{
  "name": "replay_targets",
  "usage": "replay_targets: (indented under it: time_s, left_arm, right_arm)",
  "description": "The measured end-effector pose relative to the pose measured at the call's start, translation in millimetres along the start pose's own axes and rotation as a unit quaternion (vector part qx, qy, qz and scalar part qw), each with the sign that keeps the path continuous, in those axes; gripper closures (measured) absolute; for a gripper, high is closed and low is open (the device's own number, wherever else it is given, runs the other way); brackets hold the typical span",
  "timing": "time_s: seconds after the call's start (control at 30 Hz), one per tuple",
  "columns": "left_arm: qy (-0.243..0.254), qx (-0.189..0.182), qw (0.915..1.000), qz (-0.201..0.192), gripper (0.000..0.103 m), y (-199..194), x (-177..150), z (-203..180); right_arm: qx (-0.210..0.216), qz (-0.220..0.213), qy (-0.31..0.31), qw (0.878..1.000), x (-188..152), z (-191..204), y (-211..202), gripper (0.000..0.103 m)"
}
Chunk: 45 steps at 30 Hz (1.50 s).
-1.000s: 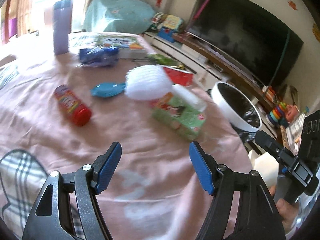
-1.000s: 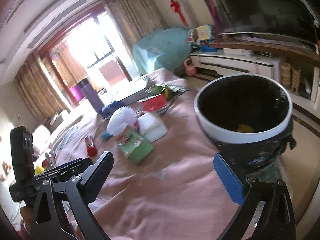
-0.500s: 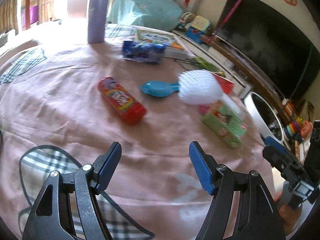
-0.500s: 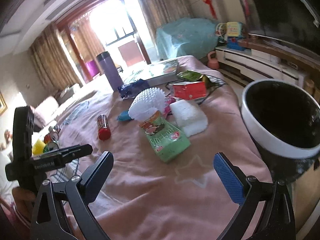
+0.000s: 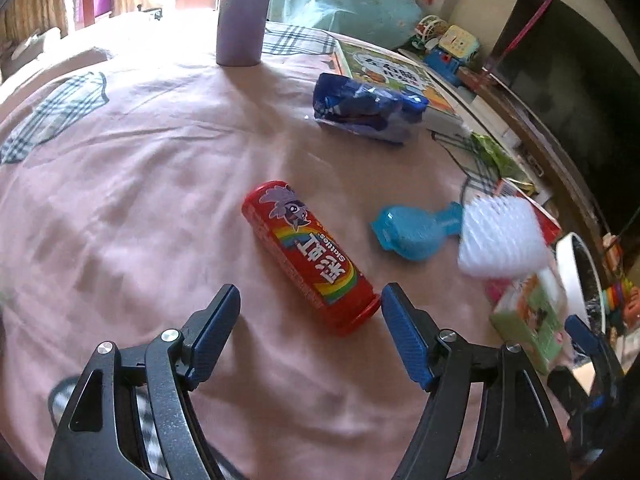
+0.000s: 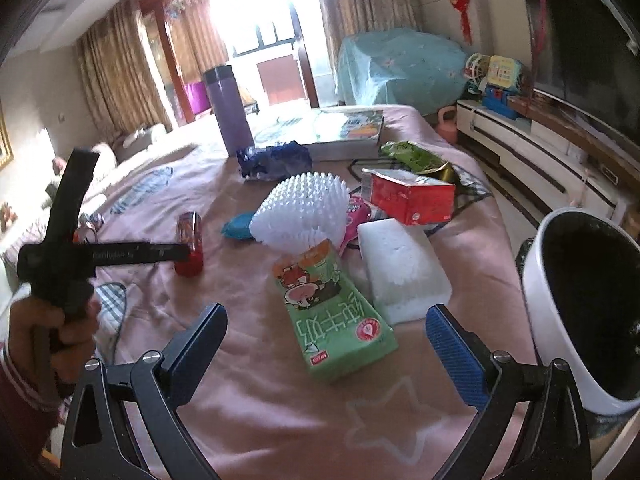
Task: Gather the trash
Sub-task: 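Move both open tools back toward the Skittles tube and green milk carton, then grasp the red Skittles tube with the left tool while the right tool grasps the green milk carton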
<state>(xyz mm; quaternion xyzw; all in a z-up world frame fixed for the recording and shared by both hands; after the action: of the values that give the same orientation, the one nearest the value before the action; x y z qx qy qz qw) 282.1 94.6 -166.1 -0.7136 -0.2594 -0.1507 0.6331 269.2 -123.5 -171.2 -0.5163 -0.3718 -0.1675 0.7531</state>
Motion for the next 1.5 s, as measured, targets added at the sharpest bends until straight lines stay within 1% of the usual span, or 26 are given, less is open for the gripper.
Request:
replay_targets:
  time_s: [0.07,0.13,0.17,0.2,0.37,0.47,0.57,0.6,0.63,0.67,0.7,0.77,0.87,0.93,1.03,1.07,1.1,1.17,1.23,1.3,1.33,1.4,1.43,1.47,1.5]
  left_arm:
    - [0.007,-0.001,1.0000,0.001,0.028,3,2,-2]
    - [0.012,-0.003,0.9999,0.006,0.029,7,2,-4]
    - [0.013,-0.004,0.9999,0.008,0.029,9,1,-5]
    - [0.015,-0.005,0.9999,0.007,0.029,9,0,-5]
    - [0.010,-0.023,0.9997,0.006,0.028,2,0,-9]
    - [0.002,-0.012,0.9999,-0.001,0.028,0,4,-6]
    - [-0.006,-0.002,1.0000,0.003,0.029,10,6,-4]
    - [-0.003,0.003,1.0000,0.000,0.031,12,7,-3]
    - [0.006,0.014,0.9999,-0.005,0.044,14,8,-3]
    - [0.016,0.020,0.9996,-0.009,0.053,14,8,-3]
    - [0.023,0.013,0.9996,-0.010,0.056,13,8,-6]
    - [0.037,-0.015,0.9992,-0.009,0.063,8,3,-13]
    - [0.067,-0.071,0.9952,-0.001,0.067,-6,-13,-35]
    - [0.099,-0.097,0.9903,-0.001,0.067,-19,-27,-51]
    - [0.154,-0.120,0.9808,0.007,0.068,-34,-54,-76]
    - [0.164,-0.123,0.9786,0.011,0.068,-36,-60,-80]
    - [0.174,-0.122,0.9771,0.015,0.068,-36,-66,-83]
    - [0.182,-0.111,0.9767,0.017,0.068,-33,-69,-86]
    - [0.177,-0.098,0.9791,0.020,0.066,-27,-67,-84]
    - [0.167,-0.097,0.9809,0.018,0.055,-26,-62,-83]
    - [0.165,-0.095,0.9816,0.015,0.047,-26,-59,-83]
    - [0.166,-0.085,0.9823,0.004,0.047,-26,-53,-84]
    - [0.168,-0.082,0.9823,0.001,0.048,-25,-53,-83]
    - [0.170,-0.081,0.9821,0.000,0.064,-22,-53,-84]
    - [0.172,-0.082,0.9817,0.004,0.069,-20,-55,-84]
  right_arm:
    - [-0.003,0.011,-0.004,1.000,-3,0,7,0.007]
    - [-0.008,0.026,-0.005,1.000,-8,-1,13,0.021]
    - [-0.012,0.031,-0.004,0.999,-9,-2,15,0.038]
    - [-0.016,0.035,-0.001,0.999,-12,-3,15,0.043]
    - [0.006,0.034,0.029,0.999,-21,-3,2,0.044]
    - [0.004,0.035,0.046,0.998,-28,-3,-2,0.044]
    - [0.008,0.037,0.048,0.998,-31,0,-3,0.043]
    - [0.008,0.039,0.048,0.998,-30,0,-2,0.042]
    - [0.011,0.040,0.048,0.998,-30,0,-2,0.042]
    - [0.012,0.043,0.045,0.998,-30,1,-2,0.041]
    - [0.010,0.043,0.042,0.998,-29,0,-1,0.035]
    - [0.004,0.039,0.029,0.999,-26,1,-1,0.028]
    - [0.000,0.038,0.010,0.999,-23,1,1,0.028]
    - [0.005,0.040,0.006,0.999,-20,2,3,0.028]
    - [0.010,0.047,-0.001,0.999,-21,5,6,0.030]
    - [0.014,0.051,0.000,0.999,-22,5,6,0.042]
    - [0.017,0.057,0.005,0.998,-24,5,7,0.048]
    - [0.018,0.056,0.016,0.998,-26,3,5,0.048]
    - [0.016,0.056,0.017,0.998,-26,3,5,0.048]
    - [0.017,0.059,0.016,0.998,-25,4,8,0.046]
    - [0.018,0.061,0.016,0.998,-25,5,9,0.046]
    - [0.015,0.063,0.011,0.998,-25,7,14,0.046]
    - [0.013,0.064,0.010,0.998,-25,7,16,0.047]
    - [0.013,0.064,0.011,0.998,-25,7,16,0.048]
    - [0.014,0.061,0.016,0.998,-25,6,15,0.048]
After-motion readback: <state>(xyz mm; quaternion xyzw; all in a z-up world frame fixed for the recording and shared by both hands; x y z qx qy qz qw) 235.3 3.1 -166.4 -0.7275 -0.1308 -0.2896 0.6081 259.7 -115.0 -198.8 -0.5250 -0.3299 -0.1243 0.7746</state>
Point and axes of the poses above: each gripper's, at about its wrist camera, not at the fingertips, and y roughly the way its jaws point, z to its left, x to its top, the point moved 9 cm from there along y, roughly the way its jaws point, and after that the axes turned 5 degrees about y, right-handed, at the moved point
